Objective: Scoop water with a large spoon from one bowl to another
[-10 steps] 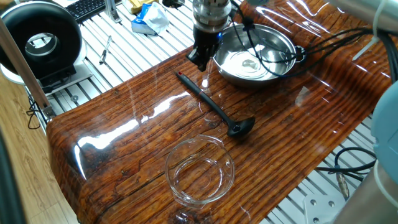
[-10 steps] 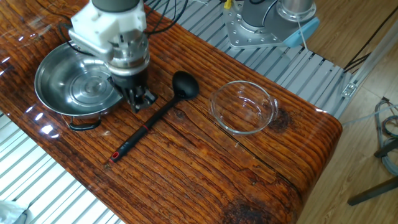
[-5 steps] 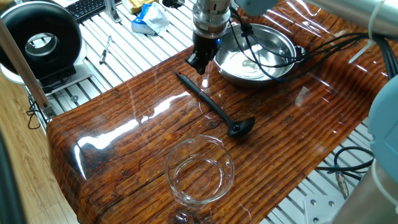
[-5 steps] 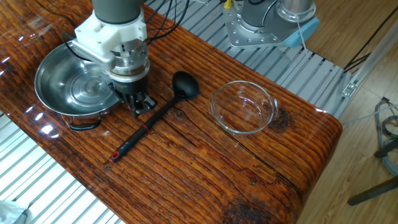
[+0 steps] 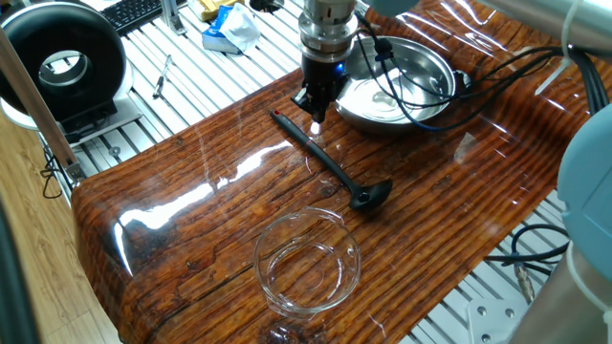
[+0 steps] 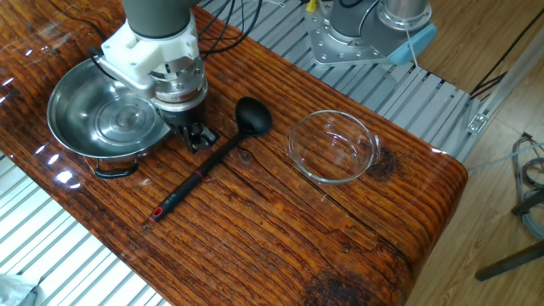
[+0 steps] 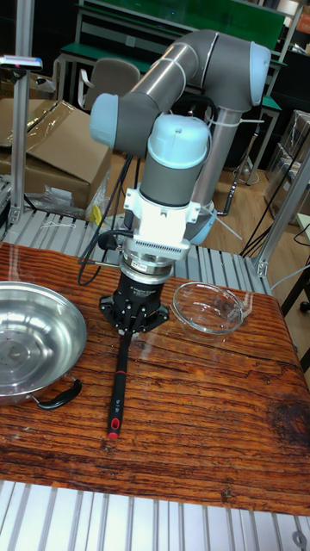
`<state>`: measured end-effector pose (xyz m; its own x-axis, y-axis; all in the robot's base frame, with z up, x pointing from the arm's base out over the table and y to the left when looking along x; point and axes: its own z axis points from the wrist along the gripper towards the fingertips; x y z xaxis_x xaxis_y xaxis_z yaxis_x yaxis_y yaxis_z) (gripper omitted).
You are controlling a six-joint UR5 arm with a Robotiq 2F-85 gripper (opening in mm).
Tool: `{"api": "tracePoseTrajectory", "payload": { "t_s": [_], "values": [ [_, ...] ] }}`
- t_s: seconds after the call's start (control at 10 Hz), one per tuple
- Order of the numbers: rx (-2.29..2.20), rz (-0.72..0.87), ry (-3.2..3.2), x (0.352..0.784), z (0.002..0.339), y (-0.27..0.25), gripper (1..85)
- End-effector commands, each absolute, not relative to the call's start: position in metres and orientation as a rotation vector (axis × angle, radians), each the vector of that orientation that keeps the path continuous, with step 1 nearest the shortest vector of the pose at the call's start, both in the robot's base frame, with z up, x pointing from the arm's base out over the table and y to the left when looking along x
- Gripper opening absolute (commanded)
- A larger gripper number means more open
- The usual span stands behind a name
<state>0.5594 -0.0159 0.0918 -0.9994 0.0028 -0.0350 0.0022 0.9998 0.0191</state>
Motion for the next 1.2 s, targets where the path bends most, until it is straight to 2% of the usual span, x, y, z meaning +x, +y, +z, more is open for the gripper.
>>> {"api": "tracePoseTrajectory", "payload": {
  "t_s": [0.0, 0.1, 0.2, 0.3, 0.6, 0.8, 1.1],
  "values": [
    [0.054, 0.050, 3.075, 0.568, 0.093, -0.014, 1.0],
    [0.041, 0.029, 3.076, 0.568, 0.093, -0.017, 1.0],
    [0.014, 0.009, 3.050, 0.574, 0.093, -0.020, 6.0],
    [0.006, 0.106, 3.017, 0.582, 0.088, -0.007, 17.7],
    [-0.034, 0.091, 3.013, 0.589, 0.068, -0.010, 19.0],
    [-0.084, 0.098, 3.046, 0.584, 0.057, -0.011, 32.7],
    [-0.073, 0.043, 3.050, 0.595, 0.046, -0.016, 32.0]
  ]
}}
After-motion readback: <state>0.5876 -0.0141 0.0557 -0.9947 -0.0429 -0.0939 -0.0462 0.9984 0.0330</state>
